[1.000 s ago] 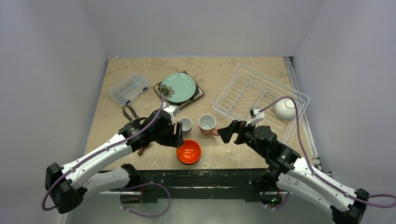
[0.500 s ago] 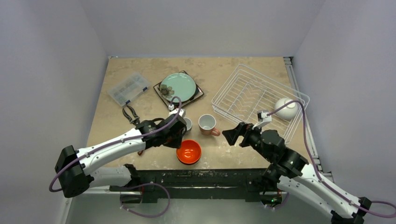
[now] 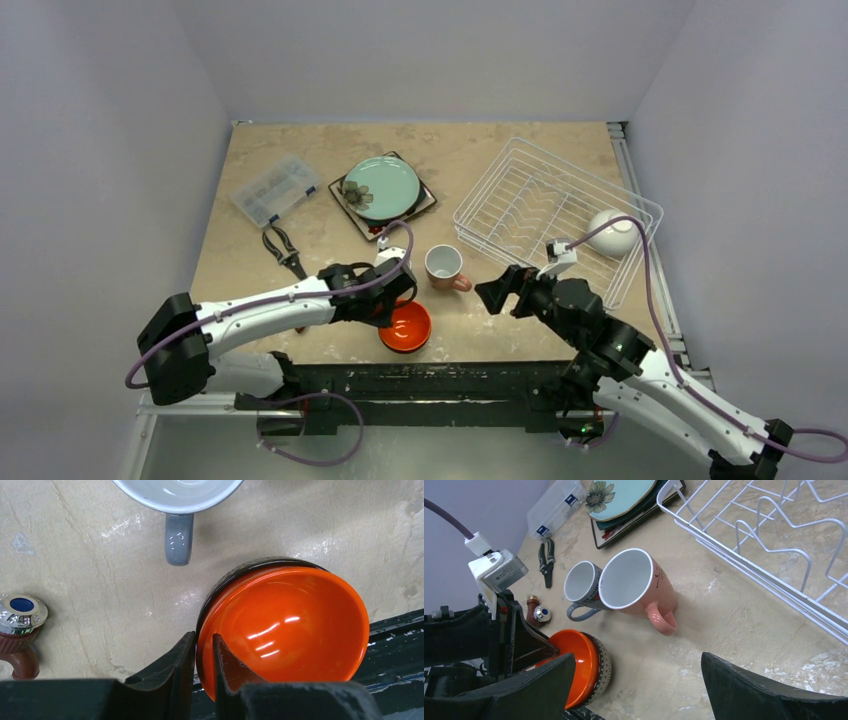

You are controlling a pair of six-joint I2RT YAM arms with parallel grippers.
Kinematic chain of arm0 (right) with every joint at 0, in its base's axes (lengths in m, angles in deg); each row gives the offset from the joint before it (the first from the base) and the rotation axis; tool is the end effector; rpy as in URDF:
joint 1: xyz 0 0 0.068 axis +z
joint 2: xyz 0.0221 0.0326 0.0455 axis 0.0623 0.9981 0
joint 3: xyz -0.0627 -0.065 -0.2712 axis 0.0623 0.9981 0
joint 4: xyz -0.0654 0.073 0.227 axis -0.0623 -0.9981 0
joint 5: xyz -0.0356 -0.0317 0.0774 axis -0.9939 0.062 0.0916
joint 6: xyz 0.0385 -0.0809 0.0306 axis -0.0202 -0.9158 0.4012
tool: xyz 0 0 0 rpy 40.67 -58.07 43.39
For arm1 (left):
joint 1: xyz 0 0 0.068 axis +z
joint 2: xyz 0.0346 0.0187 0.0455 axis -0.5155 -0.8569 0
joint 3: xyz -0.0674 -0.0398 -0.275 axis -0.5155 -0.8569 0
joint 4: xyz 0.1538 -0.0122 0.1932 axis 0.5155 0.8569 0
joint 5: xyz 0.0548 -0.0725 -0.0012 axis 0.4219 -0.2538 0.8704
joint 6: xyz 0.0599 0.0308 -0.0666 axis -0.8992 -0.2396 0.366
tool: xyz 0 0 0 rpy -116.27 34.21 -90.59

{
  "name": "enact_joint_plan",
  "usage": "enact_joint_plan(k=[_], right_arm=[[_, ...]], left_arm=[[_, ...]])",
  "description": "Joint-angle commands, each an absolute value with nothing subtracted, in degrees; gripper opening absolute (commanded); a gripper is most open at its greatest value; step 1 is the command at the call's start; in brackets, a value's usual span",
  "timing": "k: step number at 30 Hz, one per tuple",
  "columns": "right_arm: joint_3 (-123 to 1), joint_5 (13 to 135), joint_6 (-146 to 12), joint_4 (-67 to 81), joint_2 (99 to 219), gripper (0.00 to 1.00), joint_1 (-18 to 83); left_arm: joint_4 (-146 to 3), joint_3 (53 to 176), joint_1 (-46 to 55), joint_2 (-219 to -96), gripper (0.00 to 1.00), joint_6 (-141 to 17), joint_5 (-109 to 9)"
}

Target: Load the mixed dishes into the dish rack

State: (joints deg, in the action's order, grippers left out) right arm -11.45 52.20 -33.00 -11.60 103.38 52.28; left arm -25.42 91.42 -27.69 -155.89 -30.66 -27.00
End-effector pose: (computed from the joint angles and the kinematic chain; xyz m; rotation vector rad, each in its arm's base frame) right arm 0.1130 0.0972 0.2448 0.0347 1.9753 0.8184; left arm 0.1398 -0.1875 0.1925 0.3051 2.6837 -0.1721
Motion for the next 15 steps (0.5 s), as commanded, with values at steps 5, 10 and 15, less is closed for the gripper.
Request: enact_joint_plan(k=[5, 10, 15], right_arm=[[-11.18, 52.00, -31.98, -9.88, 104.47, 0.98, 52.35], [-11.16, 51.68, -31.72, -9.96, 104.97, 0.98, 52.30], [-12.20, 51.16, -31.63, -10.67, 107.15, 0.98, 52.34]], left_arm=[[-21.23, 94.52, -29.43, -155.05, 0.04, -29.15, -21.14], [-18.23, 97.27, -29.53, -151.01, 0.00, -30.14, -20.88], [-17.28, 99.93, -29.45, -146.76, 0.00, -31.24, -22.76]])
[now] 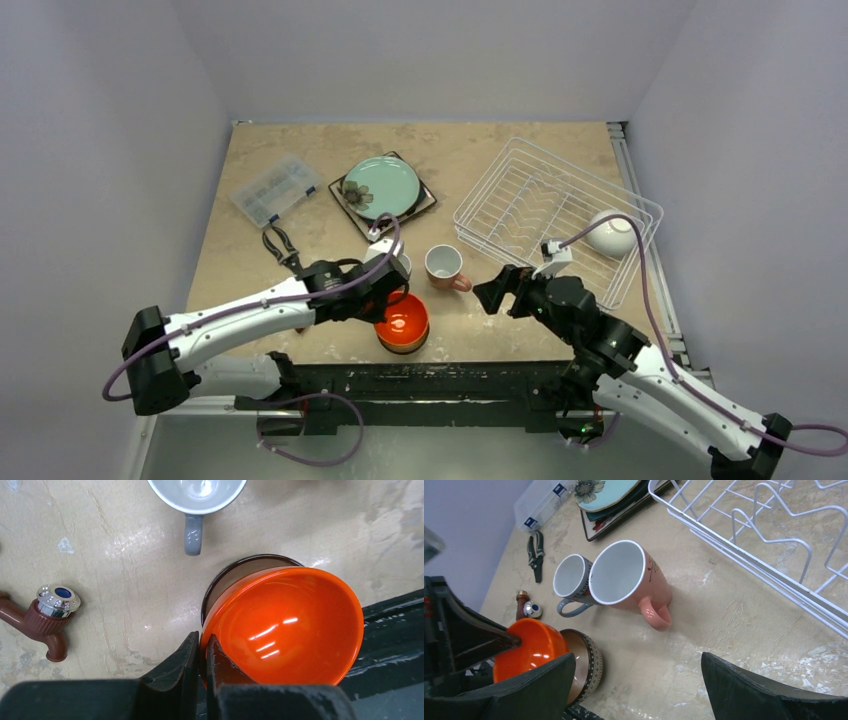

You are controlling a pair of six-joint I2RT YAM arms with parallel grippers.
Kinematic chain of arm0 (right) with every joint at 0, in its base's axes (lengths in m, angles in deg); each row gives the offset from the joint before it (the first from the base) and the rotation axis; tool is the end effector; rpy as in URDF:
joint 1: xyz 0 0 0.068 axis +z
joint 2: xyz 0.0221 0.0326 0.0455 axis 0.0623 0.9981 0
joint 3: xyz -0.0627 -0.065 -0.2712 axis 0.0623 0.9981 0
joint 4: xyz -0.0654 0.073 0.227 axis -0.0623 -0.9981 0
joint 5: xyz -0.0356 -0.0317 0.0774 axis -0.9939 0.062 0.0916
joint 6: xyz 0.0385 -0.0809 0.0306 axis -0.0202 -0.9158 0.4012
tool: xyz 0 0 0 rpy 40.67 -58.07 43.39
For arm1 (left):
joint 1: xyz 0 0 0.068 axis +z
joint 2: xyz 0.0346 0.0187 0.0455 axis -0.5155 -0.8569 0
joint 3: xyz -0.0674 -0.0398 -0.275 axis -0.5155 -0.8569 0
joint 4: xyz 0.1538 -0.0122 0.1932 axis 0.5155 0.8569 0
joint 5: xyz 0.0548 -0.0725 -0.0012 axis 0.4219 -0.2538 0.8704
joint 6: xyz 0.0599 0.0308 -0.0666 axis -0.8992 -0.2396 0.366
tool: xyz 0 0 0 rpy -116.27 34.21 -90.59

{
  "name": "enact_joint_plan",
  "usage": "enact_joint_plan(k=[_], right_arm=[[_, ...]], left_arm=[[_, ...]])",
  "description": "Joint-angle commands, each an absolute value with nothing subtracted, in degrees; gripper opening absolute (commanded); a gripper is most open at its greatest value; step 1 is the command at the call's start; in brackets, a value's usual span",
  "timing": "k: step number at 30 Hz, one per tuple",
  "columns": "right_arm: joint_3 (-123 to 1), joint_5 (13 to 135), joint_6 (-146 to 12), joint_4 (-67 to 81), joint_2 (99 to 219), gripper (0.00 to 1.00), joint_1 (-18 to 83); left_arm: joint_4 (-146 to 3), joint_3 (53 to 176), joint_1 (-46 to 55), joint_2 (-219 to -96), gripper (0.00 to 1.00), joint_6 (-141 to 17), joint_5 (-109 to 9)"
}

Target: Load the mixed dishes into the dish rack

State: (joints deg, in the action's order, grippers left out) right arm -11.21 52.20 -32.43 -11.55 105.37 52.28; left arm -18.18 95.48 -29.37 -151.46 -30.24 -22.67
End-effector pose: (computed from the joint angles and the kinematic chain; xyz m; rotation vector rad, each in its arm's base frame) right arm 0.1160 0.1006 0.2388 0.0384 2.0116 0.7994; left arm 0.1325 -0.1760 0.2237 0.3021 2.6169 -0.1391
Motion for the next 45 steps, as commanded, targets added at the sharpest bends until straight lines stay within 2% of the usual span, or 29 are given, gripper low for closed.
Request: enact_joint_plan(k=[1, 7, 11, 14, 19, 26, 29, 40, 45], right_arm=[[-12.54, 51.22, -31.63, -10.92, 107.60, 0.98, 52.31], [-13.10, 57.03, -24.96, -7.12, 107.12, 0.99, 52.26], [-13.31, 64.18, -21.24, -0.37, 106.46, 0.98, 52.26], [-13.86, 69.61, -21.28, 5.38, 107.19, 0.98, 52.26], [-16.74, 76.14, -25.44, 9.73, 110.88, 0.98, 52.35], [-19.73, 80.09, -29.46, 14.51, 115.38, 0.98, 54.07], [-18.79, 80.56, -31.42, 20.78, 116.06, 0.98, 56.28], [-18.47, 72.73, -32.49, 36.06, 123.41, 0.98, 57.45], [-17.91, 67.35, -30.83, 37.56, 123.74, 0.98, 57.40]], left_arm=[[-17.70, 100.30, -29.44, -145.74, 0.00, -31.74, -24.00], [-23.94, 104.06, -26.05, -139.28, 0.00, -39.81, -32.37], [-31.75, 106.45, -15.92, -136.49, 0.00, -43.88, -46.61], [-35.20, 109.44, -10.50, -137.89, 0.00, -44.66, -55.29], [-37.76, 115.55, -7.64, -142.69, 0.00, -45.24, -62.81], [-45.97, 109.90, -3.27, -143.41, 0.00, -48.80, -69.22], [-49.09, 107.80, 1.93, -143.98, 0.00, -46.94, -76.45], [-45.76, 108.11, 3.93, -144.90, 0.00, -49.96, -75.21], [-45.28, 108.04, 3.92, -145.12, 0.00, -50.10, -74.85]])
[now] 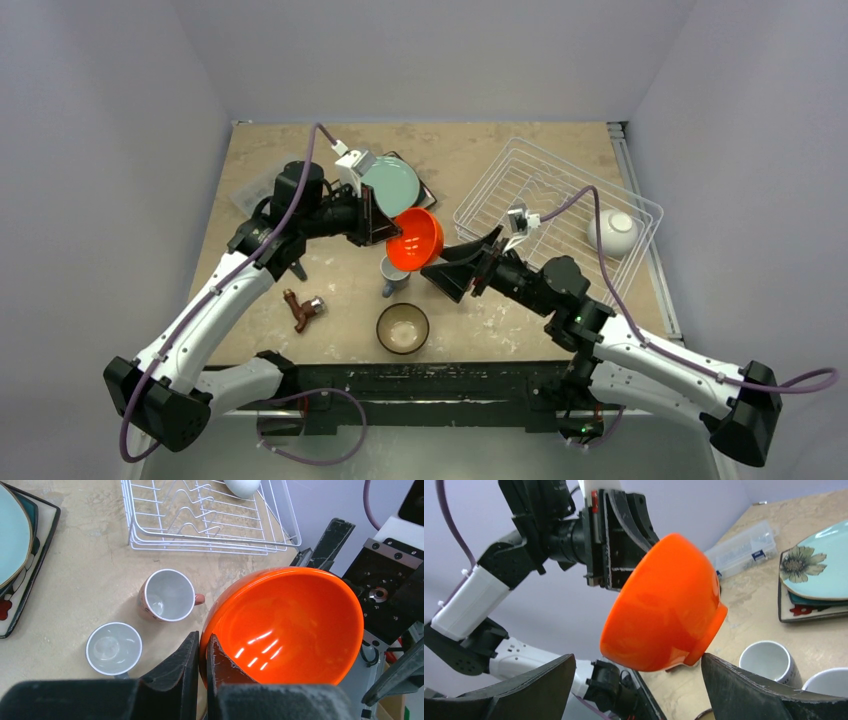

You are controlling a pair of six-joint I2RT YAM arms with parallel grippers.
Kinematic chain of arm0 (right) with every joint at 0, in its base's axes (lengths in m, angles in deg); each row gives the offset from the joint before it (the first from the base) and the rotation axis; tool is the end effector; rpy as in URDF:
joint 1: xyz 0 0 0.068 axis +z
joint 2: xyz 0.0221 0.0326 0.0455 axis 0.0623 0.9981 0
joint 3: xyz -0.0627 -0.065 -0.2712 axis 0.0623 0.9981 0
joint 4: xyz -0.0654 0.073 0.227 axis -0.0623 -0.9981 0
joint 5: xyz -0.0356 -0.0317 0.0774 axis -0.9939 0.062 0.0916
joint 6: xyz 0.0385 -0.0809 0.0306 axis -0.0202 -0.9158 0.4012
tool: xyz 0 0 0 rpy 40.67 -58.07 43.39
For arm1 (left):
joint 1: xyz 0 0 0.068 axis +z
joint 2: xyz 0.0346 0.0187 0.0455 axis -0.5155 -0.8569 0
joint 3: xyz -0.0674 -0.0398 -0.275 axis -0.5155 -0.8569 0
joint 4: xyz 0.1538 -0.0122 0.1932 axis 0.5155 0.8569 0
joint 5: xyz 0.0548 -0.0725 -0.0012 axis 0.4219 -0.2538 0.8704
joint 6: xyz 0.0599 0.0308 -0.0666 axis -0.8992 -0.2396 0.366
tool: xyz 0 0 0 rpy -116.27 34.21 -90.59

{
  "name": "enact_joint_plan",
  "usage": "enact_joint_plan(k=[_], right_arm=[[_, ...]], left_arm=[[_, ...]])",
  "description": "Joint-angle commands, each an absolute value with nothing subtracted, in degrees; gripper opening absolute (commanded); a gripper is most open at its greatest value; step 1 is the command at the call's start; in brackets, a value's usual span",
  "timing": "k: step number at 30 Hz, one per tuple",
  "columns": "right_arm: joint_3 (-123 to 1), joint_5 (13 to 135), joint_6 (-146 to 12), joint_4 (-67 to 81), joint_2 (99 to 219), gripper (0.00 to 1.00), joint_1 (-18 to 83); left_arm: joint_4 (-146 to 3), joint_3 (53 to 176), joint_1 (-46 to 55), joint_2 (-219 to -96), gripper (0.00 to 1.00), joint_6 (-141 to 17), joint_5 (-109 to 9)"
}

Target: Load the mixed dishes into the dish rack

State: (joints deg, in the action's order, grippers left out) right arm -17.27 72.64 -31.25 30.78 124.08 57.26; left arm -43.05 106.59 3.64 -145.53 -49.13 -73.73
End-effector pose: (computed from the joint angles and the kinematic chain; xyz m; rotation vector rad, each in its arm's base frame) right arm 0.1243 0.1853 0.3393 -0.2590 1.5691 1.4339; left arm 0.2070 -0.1580 0.3618 0.4307 2.0839 -1.1144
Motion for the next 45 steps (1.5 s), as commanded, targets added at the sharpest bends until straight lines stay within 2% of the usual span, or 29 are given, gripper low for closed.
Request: enact_joint_plan(k=[1, 10, 15, 17, 18, 21, 23, 26, 37, 40, 42, 44, 45], right_arm=[[-18.27, 67.24, -30.70, 37.50, 123.89, 0.98, 57.44], [-19.41, 69.09, -26.80, 38.31, 125.97, 0.95, 57.44], [-19.12, 70.02, -24.86, 40.51, 126.92, 0.81, 57.45], [-19.12, 70.13, -24.28, 41.23, 127.03, 0.78, 57.45], [-18.96, 70.00, -24.00, 41.36, 127.08, 0.79, 57.43], [-19.32, 69.23, -23.38, 40.56, 127.58, 0.94, 57.50], [-19.61, 68.71, -22.90, 40.34, 128.03, 0.97, 57.50], [-20.09, 67.56, -21.64, 39.84, 128.88, 0.96, 57.41], [-19.10, 66.30, -16.81, 44.78, 131.82, 0.82, 57.45], [-18.86, 65.83, -16.46, 46.16, 132.12, 0.75, 57.45], [-18.77, 64.67, -16.27, 46.31, 132.22, 0.65, 57.45], [-18.55, 63.81, -16.38, 46.10, 132.28, 0.43, 57.45], [-18.51, 63.26, -16.39, 45.56, 132.23, 0.24, 57.43]], left_arm=[[-45.13, 108.16, 3.96, -145.32, 0.00, -50.09, -74.81], [-45.85, 108.04, 3.93, -146.09, 0.00, -48.84, -76.82], [-45.67, 107.96, 3.86, -146.28, 0.00, -48.77, -76.77], [-45.67, 107.95, 3.80, -146.28, 0.00, -48.73, -76.76], [-45.67, 107.95, 3.87, -146.35, 0.00, -48.69, -76.79], [-45.76, 107.99, 3.81, -146.47, 0.00, -48.52, -76.79], [-45.80, 107.89, 3.87, -146.48, 0.00, -48.51, -76.64], [-45.77, 107.86, 3.82, -146.41, 0.00, -48.49, -76.21], [-45.87, 106.76, 3.74, -144.32, 0.00, -48.80, -71.58], [-45.55, 106.81, 3.78, -144.17, 0.00, -48.94, -70.86], [-45.54, 106.81, 3.78, -144.05, 0.00, -49.03, -70.72], [-45.50, 106.81, 3.79, -143.99, 0.00, -48.96, -70.72], [-45.54, 106.85, 3.81, -143.89, 0.00, -48.95, -70.66]])
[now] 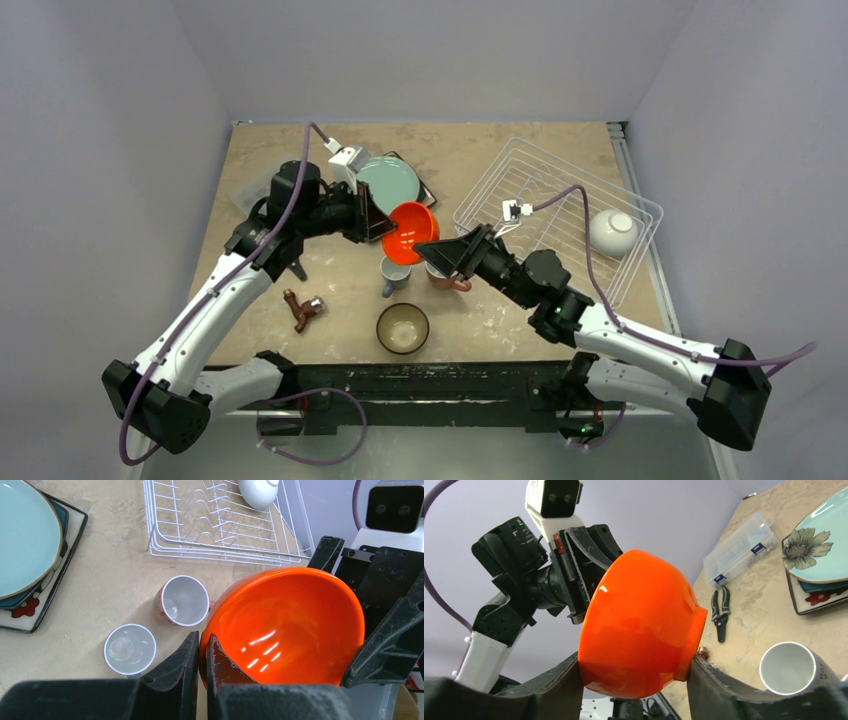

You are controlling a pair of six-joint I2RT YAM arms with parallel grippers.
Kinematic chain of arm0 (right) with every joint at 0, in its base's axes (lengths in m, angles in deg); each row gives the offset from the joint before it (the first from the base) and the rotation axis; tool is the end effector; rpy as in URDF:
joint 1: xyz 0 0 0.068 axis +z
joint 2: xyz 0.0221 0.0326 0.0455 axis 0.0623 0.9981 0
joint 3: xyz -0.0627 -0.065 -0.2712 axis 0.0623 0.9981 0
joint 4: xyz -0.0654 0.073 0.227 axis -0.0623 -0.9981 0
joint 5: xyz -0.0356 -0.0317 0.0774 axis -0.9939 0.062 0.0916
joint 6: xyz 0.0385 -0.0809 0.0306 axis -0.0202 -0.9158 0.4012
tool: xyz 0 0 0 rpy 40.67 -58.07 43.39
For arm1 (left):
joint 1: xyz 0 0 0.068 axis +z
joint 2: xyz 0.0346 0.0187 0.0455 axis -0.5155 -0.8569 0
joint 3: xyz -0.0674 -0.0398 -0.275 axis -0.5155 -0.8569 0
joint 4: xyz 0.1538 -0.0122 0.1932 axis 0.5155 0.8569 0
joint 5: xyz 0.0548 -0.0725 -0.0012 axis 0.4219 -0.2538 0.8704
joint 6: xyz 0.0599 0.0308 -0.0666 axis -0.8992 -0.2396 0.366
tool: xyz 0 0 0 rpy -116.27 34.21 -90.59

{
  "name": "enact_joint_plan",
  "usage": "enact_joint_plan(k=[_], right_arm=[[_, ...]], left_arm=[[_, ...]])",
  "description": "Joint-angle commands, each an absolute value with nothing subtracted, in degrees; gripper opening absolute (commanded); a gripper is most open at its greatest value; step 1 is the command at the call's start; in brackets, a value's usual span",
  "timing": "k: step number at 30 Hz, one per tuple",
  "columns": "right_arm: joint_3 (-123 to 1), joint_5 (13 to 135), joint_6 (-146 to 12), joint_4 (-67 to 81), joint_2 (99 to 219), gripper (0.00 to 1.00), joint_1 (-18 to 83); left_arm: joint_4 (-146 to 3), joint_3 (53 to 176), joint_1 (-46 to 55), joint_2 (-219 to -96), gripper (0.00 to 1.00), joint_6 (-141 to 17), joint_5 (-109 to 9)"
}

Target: Load the mixed dishes into the dish rack

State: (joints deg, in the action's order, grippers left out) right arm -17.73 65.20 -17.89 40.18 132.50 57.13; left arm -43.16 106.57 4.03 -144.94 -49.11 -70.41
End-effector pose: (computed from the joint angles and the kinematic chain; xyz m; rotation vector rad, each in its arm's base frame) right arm 0.1509 0.2019 0.3363 0.0477 1.5873 1.5393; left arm 0.2099 -0.1527 0.3633 0.3844 2.0749 -1.0546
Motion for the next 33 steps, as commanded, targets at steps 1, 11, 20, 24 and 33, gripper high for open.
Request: enact_joint_plan(k=[1, 11, 20, 24, 33], right_arm=[[-18.62, 62.69, -16.42, 44.74, 132.23, 0.03, 57.45], [-17.89, 63.50, -14.48, 45.37, 133.00, 0.00, 57.41], [-18.92, 59.18, -16.36, 33.49, 127.60, 0.00, 57.13], [-24.07, 53.38, -20.57, 17.99, 123.23, 0.00, 56.45], [-45.61, 25.01, -33.42, -28.70, 126.15, 0.00, 56.01]], left_arm=[[-45.56, 106.89, 3.78, -143.85, 0.00, -48.95, -70.57], [-45.35, 106.86, 3.87, -142.94, 0.39, -49.53, -70.43], [-45.27, 104.91, 3.81, -136.11, 0.78, -52.28, -61.27], [-45.86, 103.61, 3.79, -130.01, 0.84, -54.22, -52.36], [-39.67, 118.82, 3.78, -132.88, 0.81, -55.62, -51.50]])
